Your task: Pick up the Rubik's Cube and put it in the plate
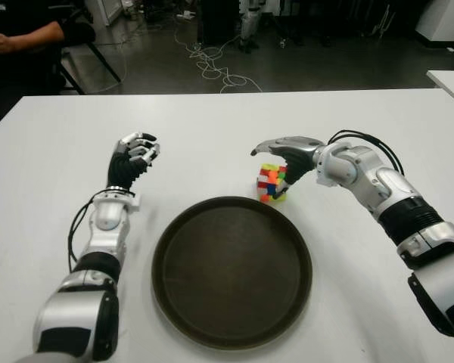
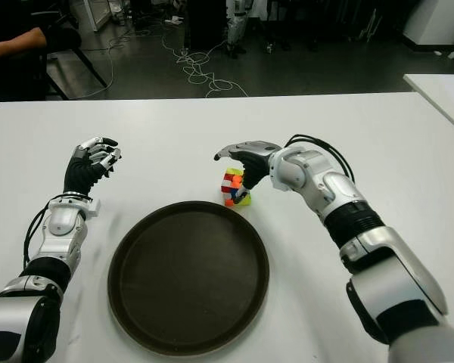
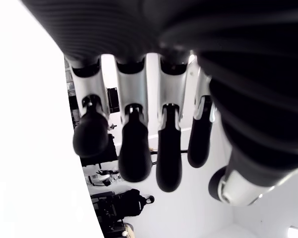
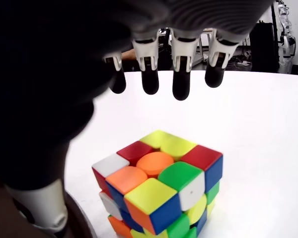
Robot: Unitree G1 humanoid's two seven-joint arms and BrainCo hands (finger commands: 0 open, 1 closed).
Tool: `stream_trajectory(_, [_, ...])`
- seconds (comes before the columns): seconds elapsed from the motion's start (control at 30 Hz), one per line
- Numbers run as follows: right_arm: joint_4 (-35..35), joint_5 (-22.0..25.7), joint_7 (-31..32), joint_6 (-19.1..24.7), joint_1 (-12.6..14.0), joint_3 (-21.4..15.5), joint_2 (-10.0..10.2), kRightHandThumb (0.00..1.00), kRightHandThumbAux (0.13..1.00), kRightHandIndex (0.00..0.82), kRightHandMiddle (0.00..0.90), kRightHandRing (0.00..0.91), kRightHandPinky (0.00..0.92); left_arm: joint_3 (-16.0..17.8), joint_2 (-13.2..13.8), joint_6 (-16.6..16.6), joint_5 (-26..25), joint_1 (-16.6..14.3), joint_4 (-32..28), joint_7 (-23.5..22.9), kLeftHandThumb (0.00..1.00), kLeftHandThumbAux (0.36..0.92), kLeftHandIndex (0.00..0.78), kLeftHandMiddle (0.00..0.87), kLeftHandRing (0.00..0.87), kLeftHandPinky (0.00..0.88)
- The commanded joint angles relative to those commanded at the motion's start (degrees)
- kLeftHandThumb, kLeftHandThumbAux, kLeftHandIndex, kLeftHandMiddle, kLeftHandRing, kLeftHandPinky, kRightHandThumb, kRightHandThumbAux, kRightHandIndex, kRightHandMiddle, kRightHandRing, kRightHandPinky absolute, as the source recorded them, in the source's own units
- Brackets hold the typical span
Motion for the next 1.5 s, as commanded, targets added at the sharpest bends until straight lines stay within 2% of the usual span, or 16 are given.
stream_trajectory(0.87, [1.27,-1.00,-0.36,1.88,-0.51,0.42,0.93,0.000,0.760,0.087,0.112,0.116,0.119,1.66,-0.69,0.51,-2.42,0.09,-0.38,-2.13,0.840,0.671,0.401,0.564,0.684,0.732])
stream_trajectory(1.27, [3.21,-0.38,-1.57,0.68,-0.74,0.21,1.16,0.000,0.760,0.090,0.111,0.118,0.119,1.27,-0.33,0.59,-1.52,0.15,-0.26,-1.27,0.840,0.670,0.403,0.563,0.688,0.733])
stream_trajectory(1.5, [3.76,-0.04,-1.10,0.68,-1.73,-0.23,0.75,0.000,0.753,0.091,0.112,0.122,0.122,1.29,-0.24,0.60,-1.69,0.18,-0.33,-1.76,0.841,0.670,0.405,0.567,0.693,0.734])
